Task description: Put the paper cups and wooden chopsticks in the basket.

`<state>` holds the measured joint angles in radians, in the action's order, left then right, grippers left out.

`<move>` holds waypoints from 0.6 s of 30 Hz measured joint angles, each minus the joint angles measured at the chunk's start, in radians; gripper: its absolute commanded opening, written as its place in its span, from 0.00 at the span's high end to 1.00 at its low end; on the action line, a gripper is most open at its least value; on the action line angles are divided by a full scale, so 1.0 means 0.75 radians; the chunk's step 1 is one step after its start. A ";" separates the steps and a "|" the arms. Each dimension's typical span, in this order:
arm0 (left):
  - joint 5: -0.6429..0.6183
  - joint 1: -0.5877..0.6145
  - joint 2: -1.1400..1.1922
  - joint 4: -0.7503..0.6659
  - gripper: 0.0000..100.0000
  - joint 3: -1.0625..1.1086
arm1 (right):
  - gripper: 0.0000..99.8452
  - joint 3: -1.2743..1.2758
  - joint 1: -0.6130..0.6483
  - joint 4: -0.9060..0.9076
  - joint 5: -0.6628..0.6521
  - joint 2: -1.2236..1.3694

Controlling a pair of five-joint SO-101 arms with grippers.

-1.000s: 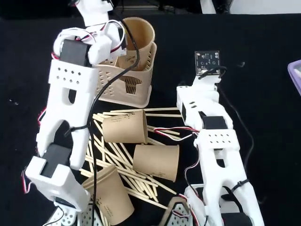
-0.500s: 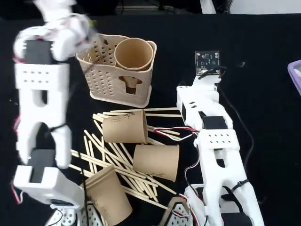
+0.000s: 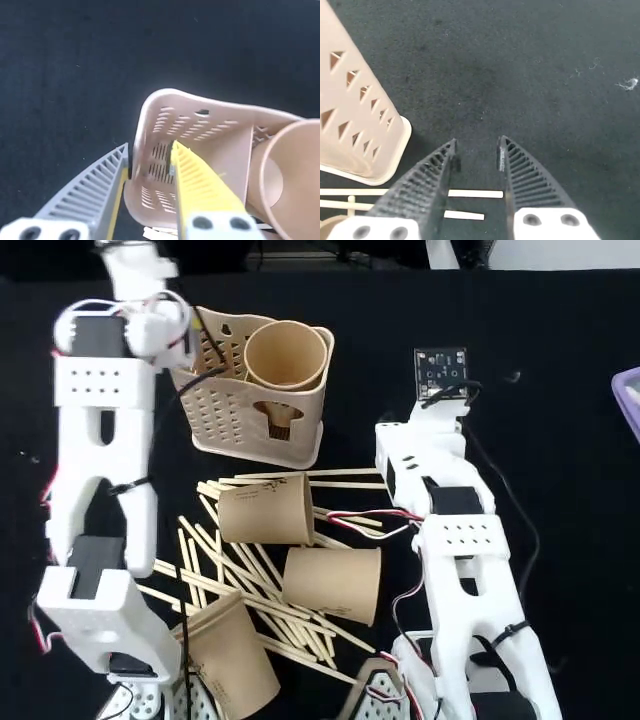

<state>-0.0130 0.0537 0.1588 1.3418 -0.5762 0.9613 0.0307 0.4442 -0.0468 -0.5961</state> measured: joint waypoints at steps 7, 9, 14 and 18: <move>0.002 -0.006 0.027 0.000 0.86 0.000 | 0.87 0.000 0.000 0.000 0.000 0.000; 0.002 -0.006 0.027 0.000 0.86 0.000 | 0.87 0.000 0.000 0.000 0.000 0.000; 0.002 -0.004 0.039 0.000 0.87 0.000 | 0.87 0.000 0.000 0.000 0.000 0.000; 0.004 -0.004 0.051 0.008 0.94 0.023 | 0.87 0.000 0.000 0.000 0.000 0.000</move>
<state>-0.0100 0.0506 0.1972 1.3479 -0.5593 0.9613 0.0307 0.4442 -0.0468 -0.5961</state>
